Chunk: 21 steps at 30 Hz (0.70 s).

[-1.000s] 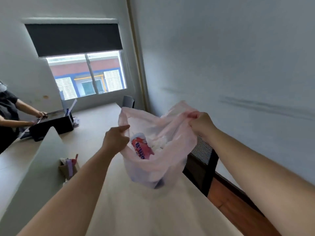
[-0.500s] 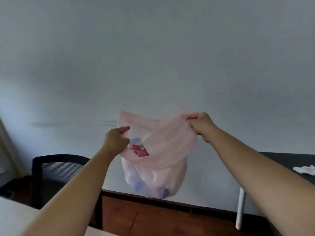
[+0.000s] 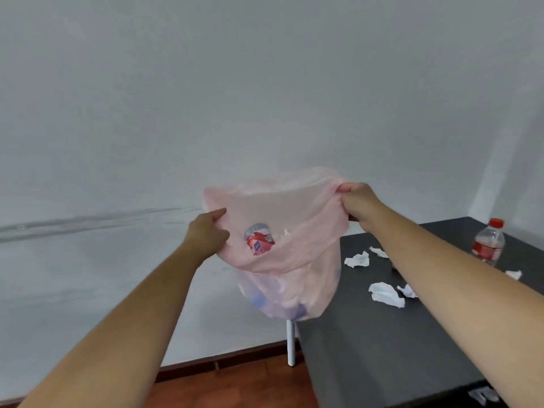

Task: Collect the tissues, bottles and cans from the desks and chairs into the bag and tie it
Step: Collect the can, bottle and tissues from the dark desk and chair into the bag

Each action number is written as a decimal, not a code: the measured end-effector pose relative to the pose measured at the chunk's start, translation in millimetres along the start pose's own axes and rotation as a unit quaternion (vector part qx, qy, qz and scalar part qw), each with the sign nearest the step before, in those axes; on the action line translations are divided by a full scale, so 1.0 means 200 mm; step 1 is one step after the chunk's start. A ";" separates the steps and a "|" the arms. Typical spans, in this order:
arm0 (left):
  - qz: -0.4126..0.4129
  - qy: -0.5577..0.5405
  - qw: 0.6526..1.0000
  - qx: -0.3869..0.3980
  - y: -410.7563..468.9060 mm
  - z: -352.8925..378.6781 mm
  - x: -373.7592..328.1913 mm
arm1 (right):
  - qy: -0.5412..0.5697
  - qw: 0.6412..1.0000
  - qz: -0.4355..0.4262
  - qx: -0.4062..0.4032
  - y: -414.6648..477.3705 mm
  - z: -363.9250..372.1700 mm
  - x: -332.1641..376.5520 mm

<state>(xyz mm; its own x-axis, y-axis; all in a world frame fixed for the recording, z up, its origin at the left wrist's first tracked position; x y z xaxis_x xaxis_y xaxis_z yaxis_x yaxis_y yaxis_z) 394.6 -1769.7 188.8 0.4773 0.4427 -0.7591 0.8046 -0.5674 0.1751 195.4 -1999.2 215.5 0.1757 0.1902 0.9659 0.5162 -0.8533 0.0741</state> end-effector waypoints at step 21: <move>0.015 0.020 0.984 0.178 1.11 1.05 0.05 | -0.107 0.982 0.109 -0.113 1.15 0.01 -0.70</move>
<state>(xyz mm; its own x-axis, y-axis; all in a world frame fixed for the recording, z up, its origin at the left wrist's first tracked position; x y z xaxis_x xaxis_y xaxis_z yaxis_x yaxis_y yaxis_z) 503.3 -2036.5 87.2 0.5175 0.4455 -0.7306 0.6191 -0.7843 -0.0398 291.0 -2221.4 98.0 0.4459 0.0676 0.8925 0.2518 -0.9664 -0.0526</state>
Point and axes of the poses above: each hand's wrist, its own y-axis towards the middle knuckle, its own z-axis out of the palm, x = y × z, the point moved 5 cm from there along y, towards the middle knuckle, and after that the axes turned 1 degree about -y, right-handed, at the moved point
